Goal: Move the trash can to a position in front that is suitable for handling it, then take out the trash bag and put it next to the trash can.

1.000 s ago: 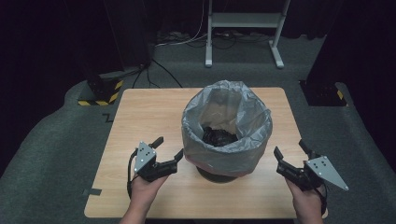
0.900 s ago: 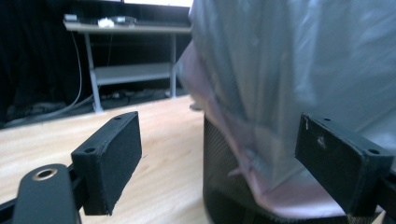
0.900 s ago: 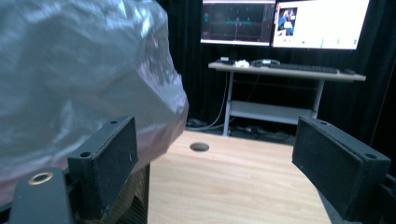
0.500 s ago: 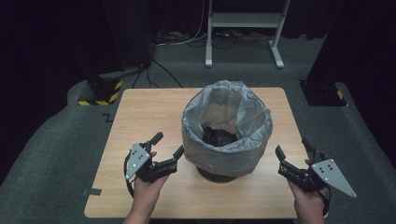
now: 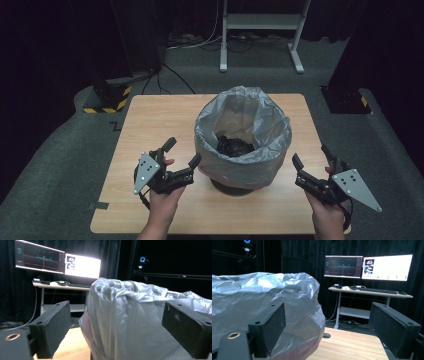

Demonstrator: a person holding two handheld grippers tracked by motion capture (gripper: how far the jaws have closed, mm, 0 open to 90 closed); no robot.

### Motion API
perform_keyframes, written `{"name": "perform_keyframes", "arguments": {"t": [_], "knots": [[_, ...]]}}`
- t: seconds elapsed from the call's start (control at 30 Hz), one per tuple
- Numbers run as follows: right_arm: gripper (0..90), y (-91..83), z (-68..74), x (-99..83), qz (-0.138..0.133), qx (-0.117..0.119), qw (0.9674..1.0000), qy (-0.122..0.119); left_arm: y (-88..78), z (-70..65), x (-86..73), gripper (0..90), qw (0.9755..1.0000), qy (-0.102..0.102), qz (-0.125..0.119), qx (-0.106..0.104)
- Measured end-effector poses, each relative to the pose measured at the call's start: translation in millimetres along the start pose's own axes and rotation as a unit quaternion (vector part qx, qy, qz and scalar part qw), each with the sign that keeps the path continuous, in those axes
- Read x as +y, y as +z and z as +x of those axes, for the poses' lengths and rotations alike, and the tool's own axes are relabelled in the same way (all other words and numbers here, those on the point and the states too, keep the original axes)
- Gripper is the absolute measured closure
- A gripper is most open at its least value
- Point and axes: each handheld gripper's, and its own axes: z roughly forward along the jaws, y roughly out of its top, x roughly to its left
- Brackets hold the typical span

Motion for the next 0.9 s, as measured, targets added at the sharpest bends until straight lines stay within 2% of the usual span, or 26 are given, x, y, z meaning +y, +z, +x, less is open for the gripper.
{"name": "perform_keyframes", "arguments": {"t": [0.07,0.2,0.23,0.3,0.4,0.47,0.53,0.63,0.7,0.8,0.9], "knots": [[13.9,-0.1,-1.2,2.2,-0.001,-0.003,1.0,0.004,2.3,-4.1,4.9,7.9,0.9999,0.017,-0.005,0.0],[13.9,1.7,-3.2,6.3,-0.001,-0.005,1.0,0.003,5.4,-11.1,17.0,10.6,0.9994,0.027,-0.02,-0.006],[13.8,2.9,-4.3,8.6,-0.002,-0.004,0.9999,0.011,8.5,-14.2,22.3,10.8,0.999,0.041,-0.019,0.002],[13.7,3.9,-4.7,10.1,-0.002,-0.003,0.9999,0.014,10.0,-14.6,24.5,11.4,0.9989,0.042,-0.019,0.006],[13.6,7.8,-4.5,15.5,0.001,-0.004,0.9998,0.018,14.8,-12.6,29.1,13.9,0.9993,0.026,-0.028,0.006],[13.4,9.8,-4.3,19.7,-0.002,0.0,0.9998,0.019,20.2,-11.3,30.9,14.7,0.9995,0.019,-0.021,0.013],[13.4,11.9,-3.3,23.6,-0.004,0.003,0.9998,0.018,24.7,-9.6,31.1,14.9,0.9998,0.004,-0.016,0.014],[13.4,14.8,-1.4,28.7,-0.006,0.004,0.9998,0.018,31.7,-8.4,29.9,15.7,0.9999,-0.005,0.003,0.016],[13.0,18.6,2.6,34.0,-0.005,0.012,0.9998,0.015,35.6,-7.9,29.4,19.6,0.9997,-0.016,0.01,0.015],[13.1,21.0,5.6,38.6,-0.007,0.018,0.9998,0.011,41.9,-7.9,30.1,22.6,0.9993,-0.018,0.028,0.015],[13.5,26.2,10.1,46.0,-0.007,0.022,0.9997,0.008,45.5,-7.1,30.8,26.3,0.9989,-0.026,0.034,0.017]]}}
